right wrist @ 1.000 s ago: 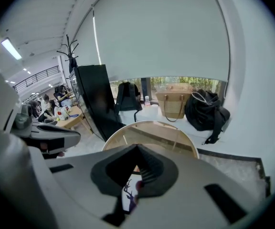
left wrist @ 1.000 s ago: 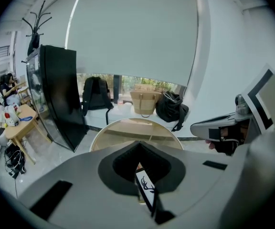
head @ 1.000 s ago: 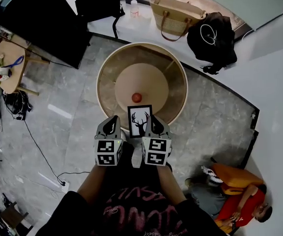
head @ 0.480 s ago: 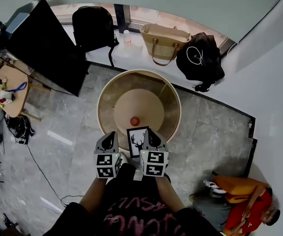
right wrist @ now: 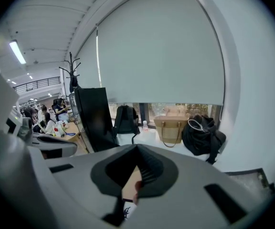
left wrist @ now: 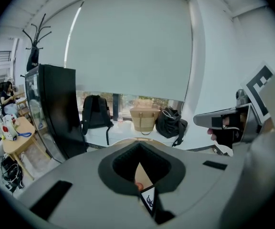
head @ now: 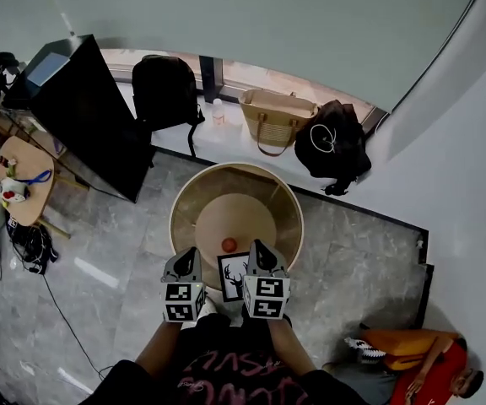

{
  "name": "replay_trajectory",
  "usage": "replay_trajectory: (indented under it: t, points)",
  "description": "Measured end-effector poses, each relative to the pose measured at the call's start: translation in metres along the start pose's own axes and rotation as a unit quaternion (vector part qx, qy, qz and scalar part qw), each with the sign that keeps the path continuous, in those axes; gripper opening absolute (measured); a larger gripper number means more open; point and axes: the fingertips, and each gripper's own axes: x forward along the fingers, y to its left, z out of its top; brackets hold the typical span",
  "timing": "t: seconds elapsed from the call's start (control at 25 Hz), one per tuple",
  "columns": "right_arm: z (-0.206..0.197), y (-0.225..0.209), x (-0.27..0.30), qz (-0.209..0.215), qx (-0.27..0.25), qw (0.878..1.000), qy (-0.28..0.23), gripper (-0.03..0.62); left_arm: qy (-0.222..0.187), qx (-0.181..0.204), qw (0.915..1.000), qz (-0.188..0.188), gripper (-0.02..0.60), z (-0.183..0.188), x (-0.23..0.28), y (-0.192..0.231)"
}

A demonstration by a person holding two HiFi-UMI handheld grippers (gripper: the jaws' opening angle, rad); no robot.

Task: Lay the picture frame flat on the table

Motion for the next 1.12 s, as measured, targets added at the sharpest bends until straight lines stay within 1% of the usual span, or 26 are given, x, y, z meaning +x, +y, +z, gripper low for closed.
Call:
replay_trajectory:
  t: [0.24, 0.4, 0.6, 0.76, 0.96, 1.12]
  points:
    - [0.035, 0.011, -0.006, -0.007, -0.009, 0.999, -0.033, 0.02, -0.032, 0.003, 0.9995, -0.001, 0.009, 0.031, -0.007, 0.013]
    - [0.054, 0.021, -0.014, -0.004, -0.017, 0.999, -0.049, 0.02, -0.052, 0.016, 0.9985, -0.007, 0.009, 0.055, -0.015, 0.015]
    - [0.078, 0.023, -0.03, -0.012, -0.028, 0.997, -0.07, 0.02, -0.083, 0.028, 0.9961, -0.011, 0.009, 0.086, -0.03, 0.017]
    - [0.095, 0.024, -0.039, -0.018, -0.03, 0.996, -0.084, 0.02, -0.098, 0.013, 0.995, -0.014, 0.009, 0.103, -0.042, 0.021]
    - [0.13, 0.019, -0.054, -0.024, -0.03, 0.993, -0.116, 0.02, -0.132, 0.016, 0.991, -0.019, 0.009, 0.142, -0.059, 0.02]
    - [0.148, 0.016, -0.061, -0.029, -0.033, 0.991, -0.13, 0.02, -0.15, 0.001, 0.9883, -0.026, 0.009, 0.161, -0.062, 0.021]
